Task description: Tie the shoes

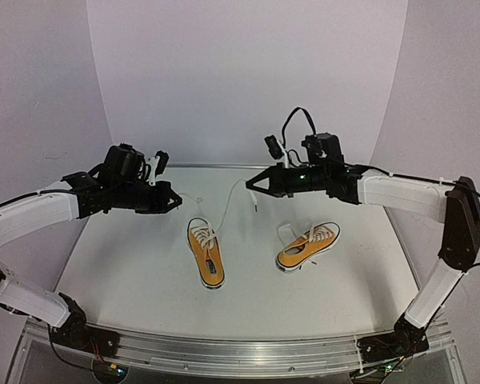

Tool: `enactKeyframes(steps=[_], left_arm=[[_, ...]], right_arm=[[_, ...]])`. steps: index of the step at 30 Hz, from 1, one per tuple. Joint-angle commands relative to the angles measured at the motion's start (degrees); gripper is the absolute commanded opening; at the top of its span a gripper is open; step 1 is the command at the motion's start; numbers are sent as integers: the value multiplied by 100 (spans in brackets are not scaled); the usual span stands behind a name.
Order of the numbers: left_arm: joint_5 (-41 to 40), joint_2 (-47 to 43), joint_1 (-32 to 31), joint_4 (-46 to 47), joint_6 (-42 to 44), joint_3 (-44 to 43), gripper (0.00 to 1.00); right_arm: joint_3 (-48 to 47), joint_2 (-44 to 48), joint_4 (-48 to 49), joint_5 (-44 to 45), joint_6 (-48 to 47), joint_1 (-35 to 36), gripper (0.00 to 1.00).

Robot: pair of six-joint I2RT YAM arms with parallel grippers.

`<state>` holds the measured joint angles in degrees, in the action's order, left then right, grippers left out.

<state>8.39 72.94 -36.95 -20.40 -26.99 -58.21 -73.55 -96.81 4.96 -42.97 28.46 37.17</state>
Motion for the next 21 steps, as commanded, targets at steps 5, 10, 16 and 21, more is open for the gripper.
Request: enactKeyframes(steps=[5,10,16,21], left_arm=[[463,650,14,416,360,-933,0],[184,914,71,199,388,-1261,0],[431,1038,463,162,187,-1304,0],[1121,1662,550,311,346,-1672,0]], right_arm=[[-1445,-881,154,-233,-358,55,0],[-2071,-1467,168,-574,-288,66,0],[-2775,-1933,189,-576,-188,89,0],[-2561,-1687,215,-670,-337,89,0]])
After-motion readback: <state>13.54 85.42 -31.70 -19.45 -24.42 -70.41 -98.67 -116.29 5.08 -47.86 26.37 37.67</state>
